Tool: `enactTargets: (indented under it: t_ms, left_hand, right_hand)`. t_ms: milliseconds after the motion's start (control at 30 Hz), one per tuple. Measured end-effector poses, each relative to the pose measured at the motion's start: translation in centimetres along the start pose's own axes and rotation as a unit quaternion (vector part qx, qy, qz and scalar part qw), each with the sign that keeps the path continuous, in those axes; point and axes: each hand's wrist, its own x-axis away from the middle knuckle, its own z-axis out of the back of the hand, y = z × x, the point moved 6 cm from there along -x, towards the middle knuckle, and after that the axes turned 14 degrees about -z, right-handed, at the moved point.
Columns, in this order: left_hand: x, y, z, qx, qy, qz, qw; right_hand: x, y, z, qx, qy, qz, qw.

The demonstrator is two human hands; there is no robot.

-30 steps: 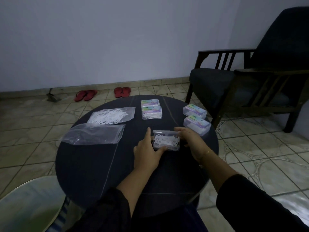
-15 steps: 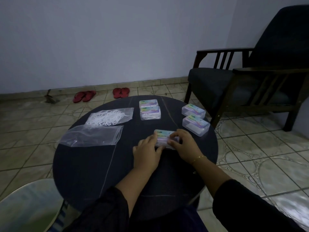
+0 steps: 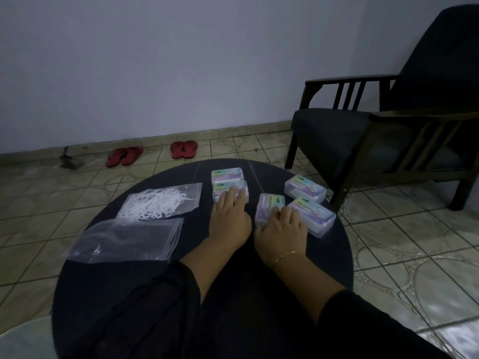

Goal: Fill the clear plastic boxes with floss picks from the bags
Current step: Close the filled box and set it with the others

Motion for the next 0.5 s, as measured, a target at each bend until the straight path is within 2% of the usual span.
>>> enactTargets:
  t_ms: [133,233,333,500]
  left_hand:
    - [-4.0,-2.1,0.8,-0.057,-0.006,0.020,0.998]
    - [-6.5,-4.3,0.4,-0.108,-0.080,0.046,0.990]
    - [-7.7,-5.5,-0.5,-0.136,-0.159,0.029,0.978]
    - [-8.6,-5.8,-0.9,-0.130,-0.153,0.014,0.980]
  right_hand:
    - [-2.6,-1.7,-0.5,0.049,-0.009,0.023,0.999]
    - [-5.1,-3.2,-0.5,0.073,-0.006,0.043,0.996]
    - [-7.6,-4.2,-0.6,0.094,-0.007,0.049,0.994]
    - [-9.8,-5.2,-1.0,0.098,-0.010,0.060,0.993]
